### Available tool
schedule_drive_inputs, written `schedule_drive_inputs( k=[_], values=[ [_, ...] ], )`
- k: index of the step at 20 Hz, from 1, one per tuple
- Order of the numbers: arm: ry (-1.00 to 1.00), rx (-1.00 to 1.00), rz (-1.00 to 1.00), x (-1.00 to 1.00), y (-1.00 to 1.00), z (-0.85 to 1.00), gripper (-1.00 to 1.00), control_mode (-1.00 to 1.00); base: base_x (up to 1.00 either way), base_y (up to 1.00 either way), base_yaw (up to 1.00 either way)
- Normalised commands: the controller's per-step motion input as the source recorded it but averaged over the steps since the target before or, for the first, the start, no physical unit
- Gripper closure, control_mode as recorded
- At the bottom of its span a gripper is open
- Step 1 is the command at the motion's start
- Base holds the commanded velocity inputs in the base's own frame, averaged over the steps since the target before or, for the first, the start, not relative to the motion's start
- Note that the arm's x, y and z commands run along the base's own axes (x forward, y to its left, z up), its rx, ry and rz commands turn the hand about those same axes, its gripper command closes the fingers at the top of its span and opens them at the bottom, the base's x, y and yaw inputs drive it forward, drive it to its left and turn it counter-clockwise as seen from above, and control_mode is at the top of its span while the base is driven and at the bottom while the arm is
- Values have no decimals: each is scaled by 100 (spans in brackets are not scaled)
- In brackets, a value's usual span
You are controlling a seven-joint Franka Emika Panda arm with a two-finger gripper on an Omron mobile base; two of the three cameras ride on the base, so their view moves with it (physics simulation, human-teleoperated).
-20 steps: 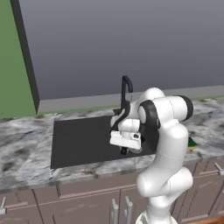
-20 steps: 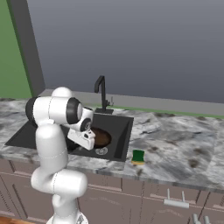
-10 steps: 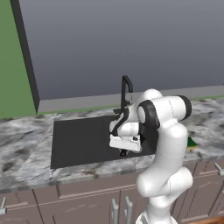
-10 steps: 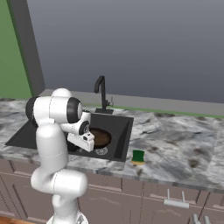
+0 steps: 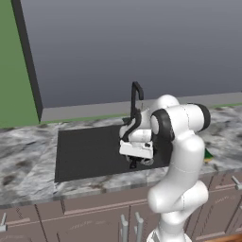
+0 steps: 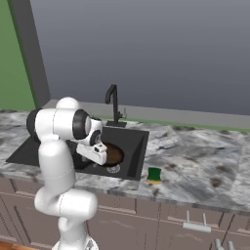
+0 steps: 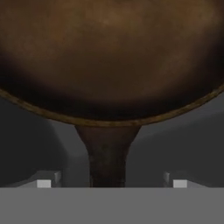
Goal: Pick the pan and sponge and place them into the sink. Then turn on the water.
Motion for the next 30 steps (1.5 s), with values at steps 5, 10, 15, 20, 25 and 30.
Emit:
schedule_drive_inputs(
  k=[5,10,15,20,25,30],
  values=[
    [-4,-1,1,-4,-7,33,-100,-100,0,0,0],
    [-2,-1,1,-11,-11,42,-100,-100,0,0,0],
    [-1,-1,2,-21,-16,45,-100,-100,0,0,0],
    [-3,0,4,-30,-23,38,-100,-100,0,0,0],
    [0,0,5,-27,-27,38,-100,-100,0,0,0],
    [0,-2,10,-17,-26,34,-100,-100,0,0,0]
  ],
)
